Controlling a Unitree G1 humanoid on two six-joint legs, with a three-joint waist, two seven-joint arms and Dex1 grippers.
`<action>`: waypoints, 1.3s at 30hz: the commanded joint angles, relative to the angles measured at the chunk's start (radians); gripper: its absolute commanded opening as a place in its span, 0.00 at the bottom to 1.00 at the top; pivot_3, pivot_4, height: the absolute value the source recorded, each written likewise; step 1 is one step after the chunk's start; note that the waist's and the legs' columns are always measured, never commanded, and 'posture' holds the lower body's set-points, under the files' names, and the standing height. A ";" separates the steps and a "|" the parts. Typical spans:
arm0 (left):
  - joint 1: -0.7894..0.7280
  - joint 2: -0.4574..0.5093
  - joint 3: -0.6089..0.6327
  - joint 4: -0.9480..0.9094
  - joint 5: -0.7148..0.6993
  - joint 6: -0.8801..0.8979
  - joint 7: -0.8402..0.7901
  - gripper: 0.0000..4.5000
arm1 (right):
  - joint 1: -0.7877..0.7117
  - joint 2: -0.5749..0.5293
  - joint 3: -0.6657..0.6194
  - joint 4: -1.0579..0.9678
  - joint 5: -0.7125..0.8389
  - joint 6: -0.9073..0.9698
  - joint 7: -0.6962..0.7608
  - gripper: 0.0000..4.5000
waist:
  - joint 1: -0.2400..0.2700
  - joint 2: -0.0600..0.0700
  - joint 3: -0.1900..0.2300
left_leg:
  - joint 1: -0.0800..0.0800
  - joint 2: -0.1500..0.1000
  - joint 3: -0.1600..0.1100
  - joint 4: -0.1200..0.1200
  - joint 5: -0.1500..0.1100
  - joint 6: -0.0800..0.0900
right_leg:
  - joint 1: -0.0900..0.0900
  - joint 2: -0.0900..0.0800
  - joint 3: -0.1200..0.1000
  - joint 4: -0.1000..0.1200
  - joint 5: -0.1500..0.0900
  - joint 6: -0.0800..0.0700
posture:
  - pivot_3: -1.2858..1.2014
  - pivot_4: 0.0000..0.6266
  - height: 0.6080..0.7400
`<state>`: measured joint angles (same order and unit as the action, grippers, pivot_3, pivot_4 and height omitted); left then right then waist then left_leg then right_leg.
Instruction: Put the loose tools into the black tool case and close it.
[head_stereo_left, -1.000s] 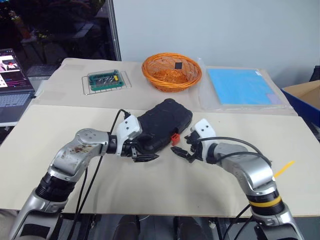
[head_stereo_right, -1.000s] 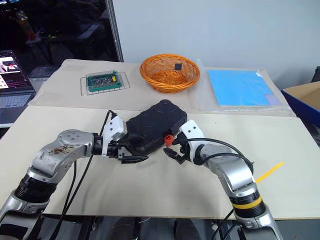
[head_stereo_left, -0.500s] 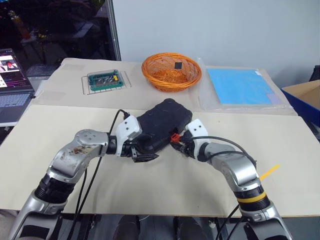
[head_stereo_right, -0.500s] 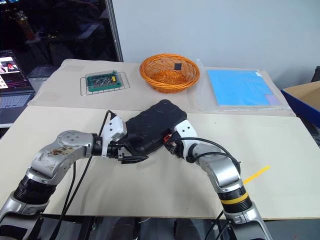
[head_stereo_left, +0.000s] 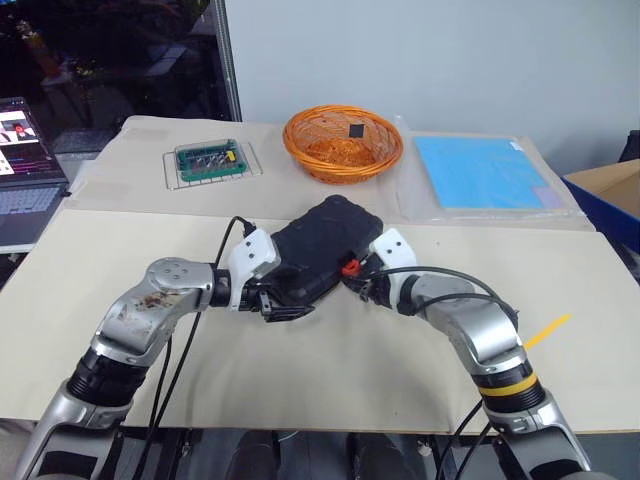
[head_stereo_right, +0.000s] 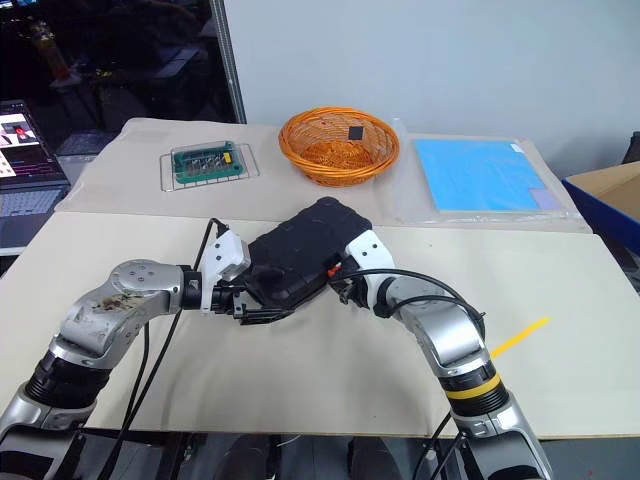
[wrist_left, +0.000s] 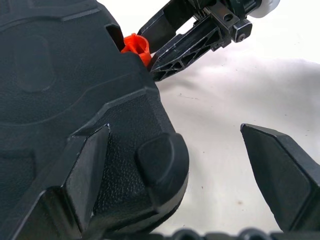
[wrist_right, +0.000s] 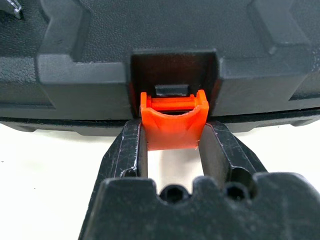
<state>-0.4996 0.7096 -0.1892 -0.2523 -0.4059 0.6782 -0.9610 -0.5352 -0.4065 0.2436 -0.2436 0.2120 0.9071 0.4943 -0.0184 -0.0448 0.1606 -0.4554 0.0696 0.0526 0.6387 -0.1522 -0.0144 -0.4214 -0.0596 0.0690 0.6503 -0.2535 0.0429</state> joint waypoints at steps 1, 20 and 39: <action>0.025 0.002 -0.017 0.004 0.021 0.013 0.005 1.00 | -0.064 -0.001 -0.001 -0.059 0.002 -0.009 0.021 0.27 | 0.000 0.000 0.000 | 0.000 0.000 0.000 0.000 0.000 0.000 | 0.000 0.000 0.000 0.000 0.000 0.000 | 0.52 0.24 1.00; 0.023 -0.007 -0.073 0.042 0.060 0.047 0.005 1.00 | 0.028 -0.055 -0.112 -0.172 0.091 0.153 0.052 0.63 | 0.001 0.003 -0.004 | 0.002 0.000 0.000 0.000 0.000 0.000 | 0.002 0.000 0.000 0.001 0.000 0.000 | 0.52 0.24 1.00; 0.024 -0.014 -0.071 0.037 0.079 0.052 0.009 1.00 | -0.036 0.134 -0.114 0.067 0.050 -0.002 -0.063 0.00 | -0.013 0.004 -0.008 | 0.011 0.000 0.001 0.000 0.000 0.000 | 0.007 0.000 0.001 0.006 -0.001 -0.002 | 0.52 0.24 1.00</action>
<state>-0.4998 0.6940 -0.2209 -0.2313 -0.3463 0.6966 -0.9519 -0.5385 -0.2908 0.1289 -0.1714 0.2567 0.9535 0.4304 -0.0310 -0.0407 0.1528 -0.4434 0.0696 0.0532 0.6388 -0.1523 -0.0145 -0.4136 -0.0595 0.0704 0.6561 -0.2548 0.0412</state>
